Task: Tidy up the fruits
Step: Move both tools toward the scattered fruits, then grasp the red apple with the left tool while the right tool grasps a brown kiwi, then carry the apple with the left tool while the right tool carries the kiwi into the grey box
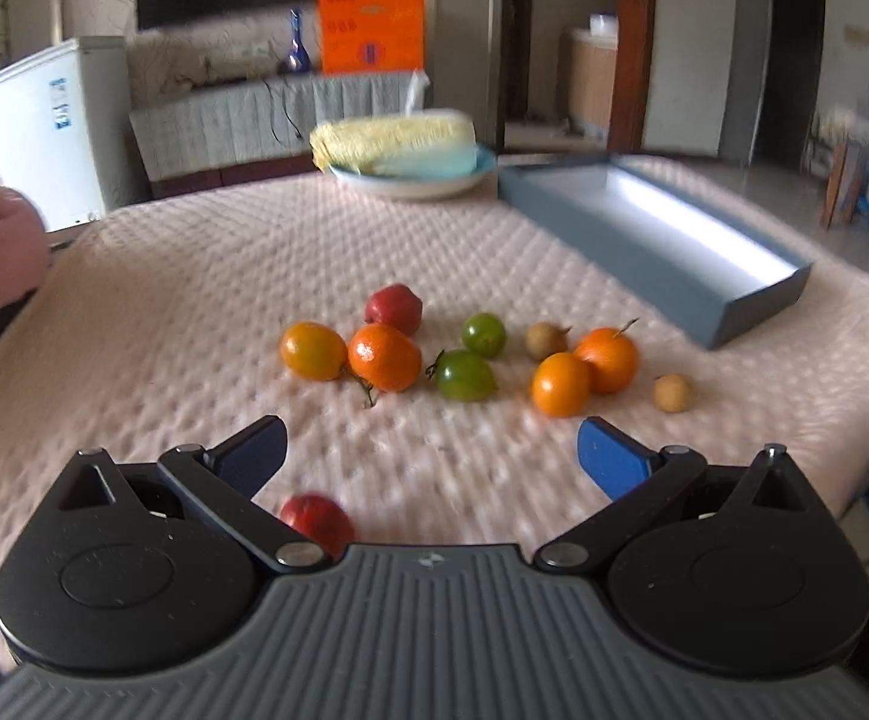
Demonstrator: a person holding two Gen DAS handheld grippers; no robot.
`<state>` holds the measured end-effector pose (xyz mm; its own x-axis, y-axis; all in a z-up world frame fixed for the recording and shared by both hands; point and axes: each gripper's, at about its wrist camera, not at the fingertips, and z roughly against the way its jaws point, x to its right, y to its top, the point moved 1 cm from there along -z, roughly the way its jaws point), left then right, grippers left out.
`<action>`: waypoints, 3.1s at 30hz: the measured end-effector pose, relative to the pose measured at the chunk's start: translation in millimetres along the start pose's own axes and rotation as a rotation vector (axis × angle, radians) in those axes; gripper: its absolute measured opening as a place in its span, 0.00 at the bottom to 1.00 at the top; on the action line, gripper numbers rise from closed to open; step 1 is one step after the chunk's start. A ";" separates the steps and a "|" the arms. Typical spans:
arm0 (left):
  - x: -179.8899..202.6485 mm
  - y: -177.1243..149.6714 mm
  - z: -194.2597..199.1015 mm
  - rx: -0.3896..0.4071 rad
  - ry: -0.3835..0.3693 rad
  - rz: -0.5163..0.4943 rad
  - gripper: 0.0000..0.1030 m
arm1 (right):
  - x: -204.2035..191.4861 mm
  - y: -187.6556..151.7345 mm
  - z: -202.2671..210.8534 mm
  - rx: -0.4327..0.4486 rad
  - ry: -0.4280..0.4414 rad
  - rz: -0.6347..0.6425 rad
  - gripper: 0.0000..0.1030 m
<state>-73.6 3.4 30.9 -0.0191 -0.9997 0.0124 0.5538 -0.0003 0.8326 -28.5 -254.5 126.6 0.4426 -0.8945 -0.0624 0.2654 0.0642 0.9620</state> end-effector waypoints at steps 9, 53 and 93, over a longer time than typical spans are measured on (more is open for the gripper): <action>-9.0 -2.3 19.1 0.018 0.045 0.056 1.00 | -21.8 -21.7 -24.5 -0.140 0.110 0.099 0.69; -41.0 -21.6 -12.5 -0.143 0.021 0.098 0.59 | -46.2 -73.1 -96.1 -0.450 0.068 0.130 0.31; -14.7 4.8 -4.5 -0.044 0.004 0.099 0.32 | 3.8 -9.8 -83.4 -0.278 0.194 -0.077 0.25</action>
<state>-66.9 18.0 32.2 0.0409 -0.9950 0.0906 0.5886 0.0972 0.8025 42.0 -221.6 94.8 0.5598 -0.8023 -0.2073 0.5159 0.1417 0.8449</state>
